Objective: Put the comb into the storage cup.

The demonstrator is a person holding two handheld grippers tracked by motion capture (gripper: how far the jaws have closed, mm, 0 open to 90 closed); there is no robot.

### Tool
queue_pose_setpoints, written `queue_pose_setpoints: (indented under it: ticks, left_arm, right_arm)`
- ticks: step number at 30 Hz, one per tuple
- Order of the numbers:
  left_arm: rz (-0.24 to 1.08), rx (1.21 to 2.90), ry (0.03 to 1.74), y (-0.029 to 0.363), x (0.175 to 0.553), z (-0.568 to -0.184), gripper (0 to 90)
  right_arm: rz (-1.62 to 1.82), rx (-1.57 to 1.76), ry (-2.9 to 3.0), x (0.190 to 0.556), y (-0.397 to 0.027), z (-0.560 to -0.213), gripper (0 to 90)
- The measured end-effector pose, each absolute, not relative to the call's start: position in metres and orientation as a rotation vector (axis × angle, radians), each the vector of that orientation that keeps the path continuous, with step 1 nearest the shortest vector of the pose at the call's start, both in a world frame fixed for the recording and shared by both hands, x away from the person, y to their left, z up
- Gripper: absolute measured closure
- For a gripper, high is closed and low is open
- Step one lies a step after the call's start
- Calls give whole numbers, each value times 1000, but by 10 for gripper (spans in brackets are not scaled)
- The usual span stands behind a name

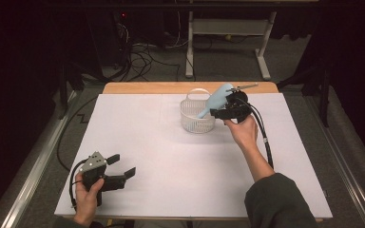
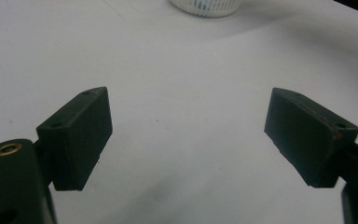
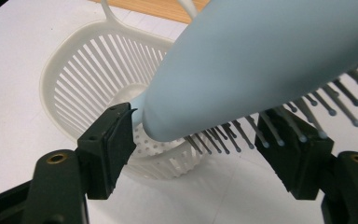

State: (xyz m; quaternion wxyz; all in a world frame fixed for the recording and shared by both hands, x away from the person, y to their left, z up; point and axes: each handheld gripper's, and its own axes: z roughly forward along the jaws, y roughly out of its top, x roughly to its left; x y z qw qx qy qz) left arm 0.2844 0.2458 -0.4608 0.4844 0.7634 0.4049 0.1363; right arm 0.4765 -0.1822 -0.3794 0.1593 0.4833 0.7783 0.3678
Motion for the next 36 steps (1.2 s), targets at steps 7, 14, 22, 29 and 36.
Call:
queue_pose_setpoints:
  ticks: [7, 14, 22, 29, 36]
  left_arm:
    - [338, 1857, 985, 246, 284, -460, 160]
    - [339, 1855, 984, 245, 283, -460, 160]
    - [340, 1856, 986, 245, 284, -461, 160]
    - [342, 1854, 989, 245, 284, -460, 160]
    - [342, 1852, 991, 246, 284, -461, 160]
  right_arm:
    - [1056, 1382, 2225, 473, -184, -380, 291]
    - [1059, 1381, 2227, 470, -187, -382, 287]
    - [1072, 1366, 2218, 463, -194, -381, 287]
    - [1089, 1352, 2214, 457, -199, -379, 287]
    - [1088, 1326, 2222, 450, -202, -378, 284]
